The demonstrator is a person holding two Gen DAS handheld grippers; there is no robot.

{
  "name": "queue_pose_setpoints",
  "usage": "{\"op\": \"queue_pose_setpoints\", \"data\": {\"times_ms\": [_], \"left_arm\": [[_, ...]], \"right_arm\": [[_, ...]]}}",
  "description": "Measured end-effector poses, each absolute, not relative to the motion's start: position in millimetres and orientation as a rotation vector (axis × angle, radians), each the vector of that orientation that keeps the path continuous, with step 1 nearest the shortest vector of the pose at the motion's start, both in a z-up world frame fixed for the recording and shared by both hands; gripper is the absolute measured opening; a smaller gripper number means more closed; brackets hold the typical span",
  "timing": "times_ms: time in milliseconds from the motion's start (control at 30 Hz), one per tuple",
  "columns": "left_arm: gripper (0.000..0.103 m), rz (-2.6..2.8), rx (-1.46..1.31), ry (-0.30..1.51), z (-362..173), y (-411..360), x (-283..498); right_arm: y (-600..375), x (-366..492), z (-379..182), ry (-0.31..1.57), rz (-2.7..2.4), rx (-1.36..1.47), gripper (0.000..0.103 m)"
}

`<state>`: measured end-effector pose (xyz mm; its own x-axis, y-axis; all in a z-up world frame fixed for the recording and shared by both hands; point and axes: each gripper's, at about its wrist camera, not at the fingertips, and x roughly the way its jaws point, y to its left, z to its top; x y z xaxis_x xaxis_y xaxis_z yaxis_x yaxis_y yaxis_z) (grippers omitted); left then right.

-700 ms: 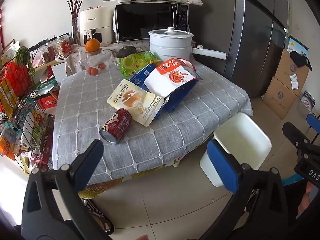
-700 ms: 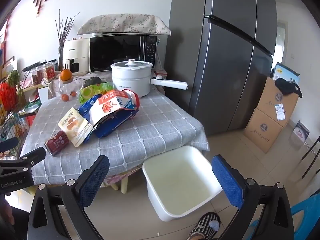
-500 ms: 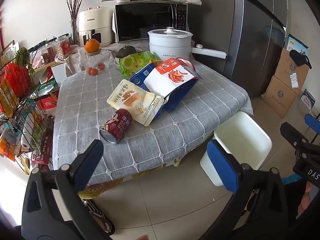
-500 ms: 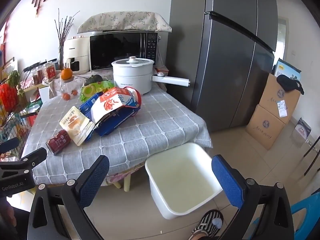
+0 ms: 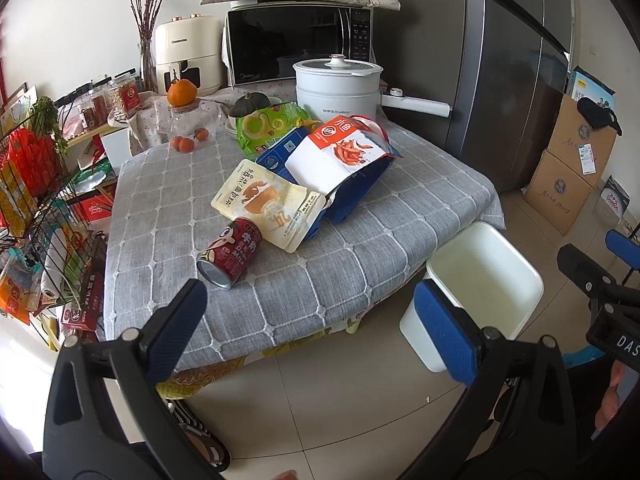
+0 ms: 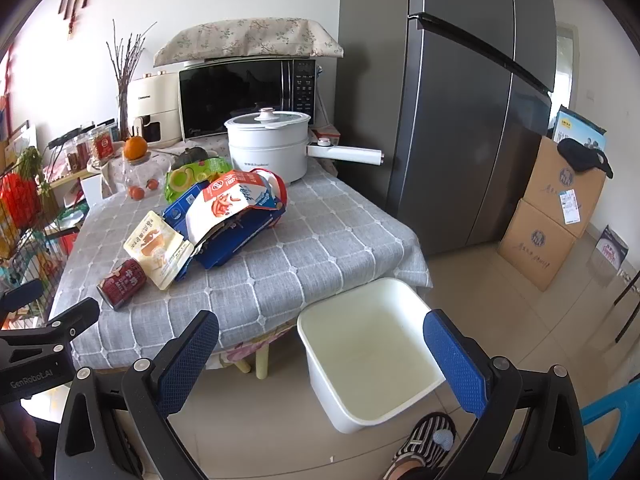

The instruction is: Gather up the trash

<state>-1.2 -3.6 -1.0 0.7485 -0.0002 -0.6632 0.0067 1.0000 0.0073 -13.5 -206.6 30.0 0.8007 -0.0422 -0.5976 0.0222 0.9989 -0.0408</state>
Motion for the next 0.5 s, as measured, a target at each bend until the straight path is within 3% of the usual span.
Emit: {"op": "queue_pose_setpoints", "data": {"times_ms": [500], "left_arm": [[0.103,-0.004,0.012,0.725,-1.1,-4.5,-0.7]], "right_arm": [[-207.6,-13.4,30.6,0.643,-0.032,-0.031,0.103]]}}
